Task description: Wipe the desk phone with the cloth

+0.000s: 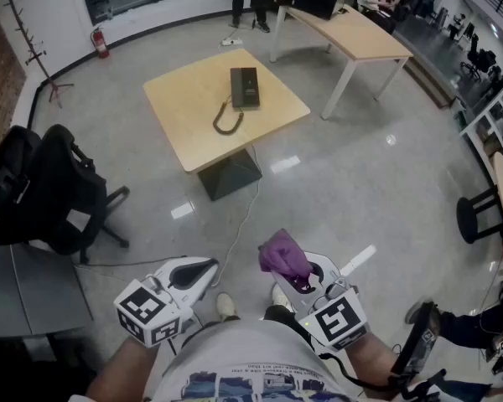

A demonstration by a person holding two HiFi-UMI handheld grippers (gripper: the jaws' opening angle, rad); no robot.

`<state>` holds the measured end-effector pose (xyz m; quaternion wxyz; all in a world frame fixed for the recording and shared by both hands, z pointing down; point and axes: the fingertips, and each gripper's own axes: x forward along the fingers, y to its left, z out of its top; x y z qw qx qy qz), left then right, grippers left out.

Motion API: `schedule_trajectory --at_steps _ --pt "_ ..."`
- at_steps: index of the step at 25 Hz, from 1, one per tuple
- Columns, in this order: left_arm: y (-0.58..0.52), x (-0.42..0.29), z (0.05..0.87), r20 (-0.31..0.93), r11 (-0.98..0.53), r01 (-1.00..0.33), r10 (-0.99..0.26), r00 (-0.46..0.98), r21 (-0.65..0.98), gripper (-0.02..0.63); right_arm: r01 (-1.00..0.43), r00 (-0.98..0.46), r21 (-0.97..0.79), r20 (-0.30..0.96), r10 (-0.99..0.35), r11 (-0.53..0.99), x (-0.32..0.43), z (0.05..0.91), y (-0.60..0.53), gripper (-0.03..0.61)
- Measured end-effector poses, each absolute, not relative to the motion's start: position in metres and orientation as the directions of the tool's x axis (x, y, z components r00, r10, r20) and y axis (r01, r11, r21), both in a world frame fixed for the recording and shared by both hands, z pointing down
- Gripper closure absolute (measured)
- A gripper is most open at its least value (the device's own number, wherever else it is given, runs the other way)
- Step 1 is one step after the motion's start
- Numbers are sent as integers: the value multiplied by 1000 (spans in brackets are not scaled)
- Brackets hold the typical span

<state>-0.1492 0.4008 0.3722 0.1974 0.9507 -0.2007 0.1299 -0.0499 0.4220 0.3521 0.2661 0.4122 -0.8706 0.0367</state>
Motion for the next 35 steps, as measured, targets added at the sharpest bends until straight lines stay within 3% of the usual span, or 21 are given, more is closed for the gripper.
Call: schedule_trajectory --at_steps 18,35 --pt "376 -152 387 334 -830 -430 -317 888 356 609 -766 -496 119 518 -698 632 -47 357 402 479" --pt "223 -87 387 407 -764 -568 -434 804 307 597 -709 -610 55 455 -649 703 31 367 238 479"
